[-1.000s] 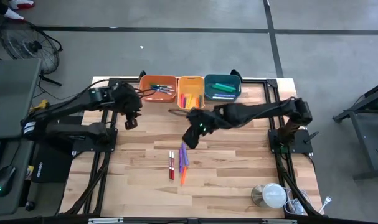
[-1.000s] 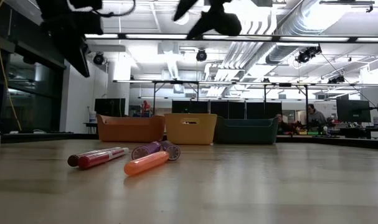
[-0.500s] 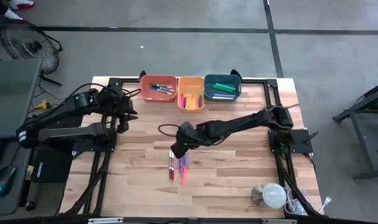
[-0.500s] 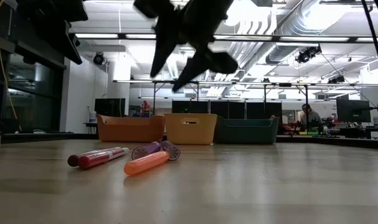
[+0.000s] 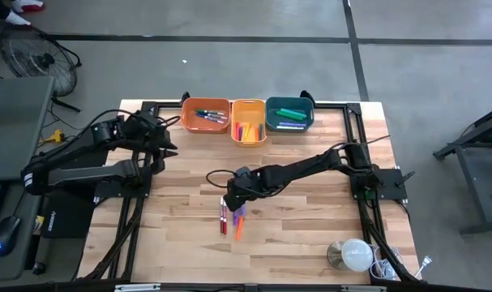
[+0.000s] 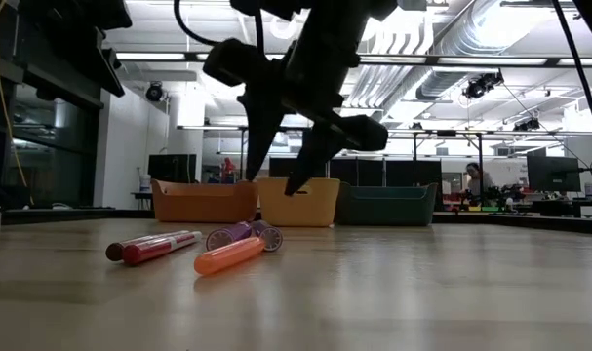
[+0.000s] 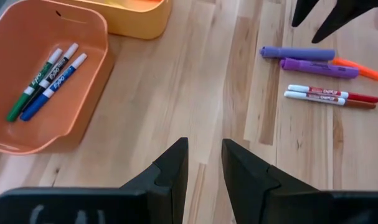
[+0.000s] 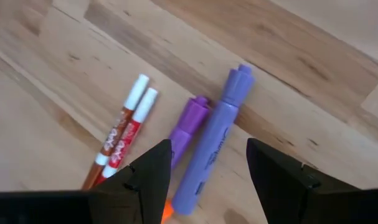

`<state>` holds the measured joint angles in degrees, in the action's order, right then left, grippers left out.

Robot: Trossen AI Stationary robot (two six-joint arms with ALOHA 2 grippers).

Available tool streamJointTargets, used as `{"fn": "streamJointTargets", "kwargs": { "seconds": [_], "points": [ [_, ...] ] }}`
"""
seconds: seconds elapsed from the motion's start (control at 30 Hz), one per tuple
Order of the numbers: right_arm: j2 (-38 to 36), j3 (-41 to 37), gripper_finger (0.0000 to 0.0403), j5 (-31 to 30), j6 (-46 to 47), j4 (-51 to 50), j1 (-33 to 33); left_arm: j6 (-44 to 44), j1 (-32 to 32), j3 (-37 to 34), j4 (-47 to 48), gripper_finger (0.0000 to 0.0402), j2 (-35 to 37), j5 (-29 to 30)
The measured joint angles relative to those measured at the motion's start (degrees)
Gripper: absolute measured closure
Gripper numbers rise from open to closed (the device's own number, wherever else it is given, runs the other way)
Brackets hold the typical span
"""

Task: Pick & Place Markers
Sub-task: Put the purple highlighter into the blue bin

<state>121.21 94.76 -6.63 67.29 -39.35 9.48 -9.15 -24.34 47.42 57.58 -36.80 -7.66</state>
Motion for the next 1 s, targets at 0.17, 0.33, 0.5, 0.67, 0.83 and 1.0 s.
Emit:
{"fn": "streamJointTargets", "kwargs": {
  "seconds": [0.17, 0.33, 0.5, 0.67, 0.83, 1.0],
  "points": [
    [2.35, 0.00, 0.0206, 1.07, -0.01, -0.05, 0.48, -0.04, 0.00, 0.00, 0.03, 0.0308, 0.01, 0.02],
    [3.72, 0.00, 0.0206, 1.20, 1.14, 0.21, 1.19, -0.07, -0.02, 0.00, 0.10, 0.0308, 0.00, -0.07],
    [4.39, 0.00, 0.0206, 1.07, 1.70, 0.79, 1.44, -0.95, -0.02, 0.00, 0.40, 0.0308, 0.00, -0.41],
    [4.48, 0.00, 0.0206, -0.03, 1.73, 0.28, 1.57, -1.07, -0.02, 0.00, 0.48, 0.0308, -0.02, -0.39],
    [4.71, 0.01, 0.0206, -0.61, 1.19, -0.21, 1.58, -1.07, -0.02, 0.00, 0.48, 0.0308, -0.02, -0.39],
    [6.36, 0.15, 0.0206, -0.30, -0.27, -0.35, 1.61, -1.07, -0.02, 0.02, 0.48, 0.0308, -0.02, -0.35]
  ]
}}
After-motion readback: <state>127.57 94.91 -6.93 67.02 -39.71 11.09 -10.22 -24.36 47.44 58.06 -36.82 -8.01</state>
